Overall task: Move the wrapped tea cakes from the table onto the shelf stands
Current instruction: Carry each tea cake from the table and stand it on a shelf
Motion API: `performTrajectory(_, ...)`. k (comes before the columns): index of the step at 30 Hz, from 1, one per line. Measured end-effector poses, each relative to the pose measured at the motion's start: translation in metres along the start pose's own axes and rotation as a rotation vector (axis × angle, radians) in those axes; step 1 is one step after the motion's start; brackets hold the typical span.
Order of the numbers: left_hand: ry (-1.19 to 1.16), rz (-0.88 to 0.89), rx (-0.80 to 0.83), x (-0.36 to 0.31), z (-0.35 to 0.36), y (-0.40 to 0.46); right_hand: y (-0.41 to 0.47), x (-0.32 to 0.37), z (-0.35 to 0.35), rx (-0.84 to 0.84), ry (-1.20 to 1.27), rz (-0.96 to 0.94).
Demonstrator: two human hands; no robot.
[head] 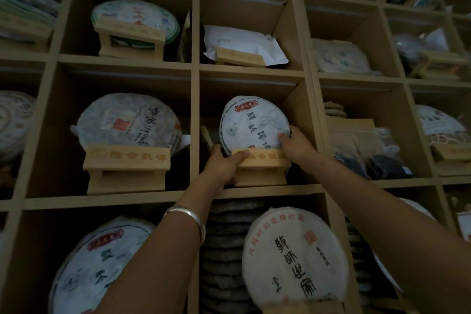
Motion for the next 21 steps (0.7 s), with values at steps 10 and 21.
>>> performTrajectory(10,0.011,0.093,-0.098,-0.008,-0.001,-0.009,0.005,-0.013,-0.004,-0.033,0.058,0.016)
performTrajectory(21,0.023,0.081,-0.064,-0.008,0.001,-0.009,0.003,-0.012,-0.007,0.030,-0.003,0.084)
Point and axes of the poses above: each hand's wrist, its own y-axis towards the middle knuckle, its own z-axis out of the palm, x = y × z, the point moved 6 cm from there along y, towards the middle knuckle, and after that the axes turned 5 degrees about z, right-handed, at the moved point
